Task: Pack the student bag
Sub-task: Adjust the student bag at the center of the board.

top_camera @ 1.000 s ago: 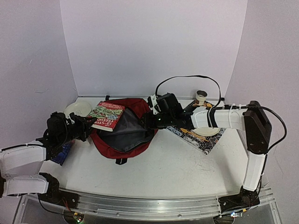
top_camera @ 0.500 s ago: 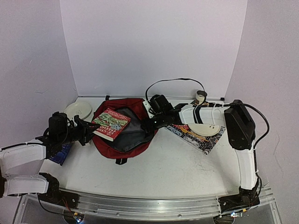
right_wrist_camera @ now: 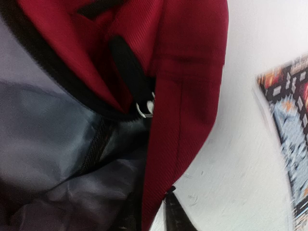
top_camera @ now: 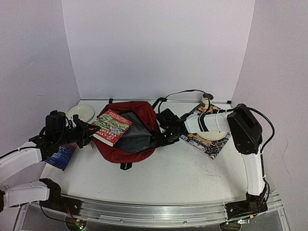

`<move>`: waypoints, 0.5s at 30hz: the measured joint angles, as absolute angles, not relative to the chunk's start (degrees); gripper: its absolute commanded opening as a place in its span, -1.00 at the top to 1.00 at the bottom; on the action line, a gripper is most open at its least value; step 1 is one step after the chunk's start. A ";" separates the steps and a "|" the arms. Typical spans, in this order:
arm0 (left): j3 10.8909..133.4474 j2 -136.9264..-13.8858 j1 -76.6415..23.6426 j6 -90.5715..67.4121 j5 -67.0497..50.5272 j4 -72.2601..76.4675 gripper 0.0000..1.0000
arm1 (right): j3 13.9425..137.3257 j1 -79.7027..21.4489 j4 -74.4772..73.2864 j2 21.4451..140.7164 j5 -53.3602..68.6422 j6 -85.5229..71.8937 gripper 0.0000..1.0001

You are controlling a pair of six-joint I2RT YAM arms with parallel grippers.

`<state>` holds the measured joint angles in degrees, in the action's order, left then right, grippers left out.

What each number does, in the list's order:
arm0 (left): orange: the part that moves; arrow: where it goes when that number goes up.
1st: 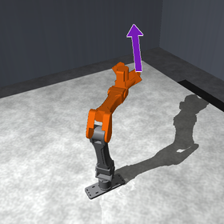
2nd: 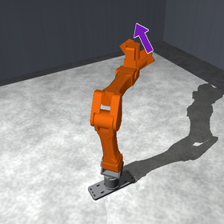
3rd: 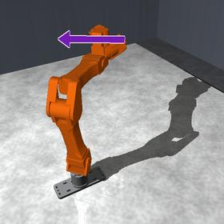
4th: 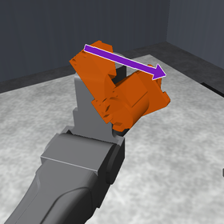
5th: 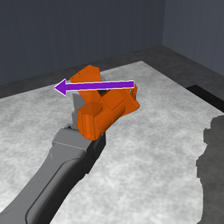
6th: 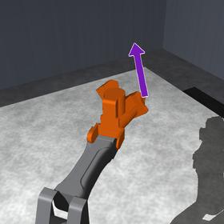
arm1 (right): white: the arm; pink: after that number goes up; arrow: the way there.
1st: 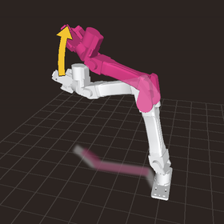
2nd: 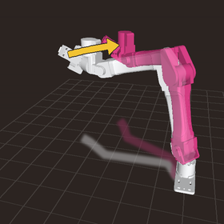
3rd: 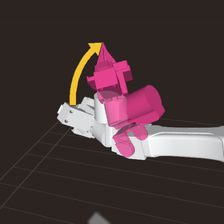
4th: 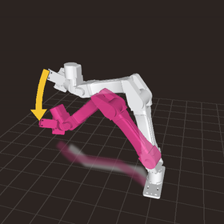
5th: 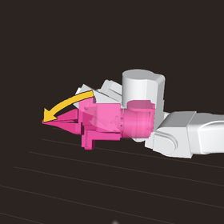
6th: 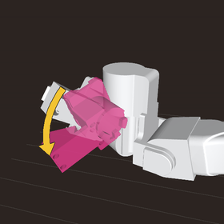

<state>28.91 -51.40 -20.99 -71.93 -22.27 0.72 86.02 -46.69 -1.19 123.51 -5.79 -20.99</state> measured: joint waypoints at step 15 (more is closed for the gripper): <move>27.37 -44.72 -20.99 -72.04 -23.92 -7.60 1.00 | 76.15 -61.46 -6.41 113.60 -10.87 -40.14 0.78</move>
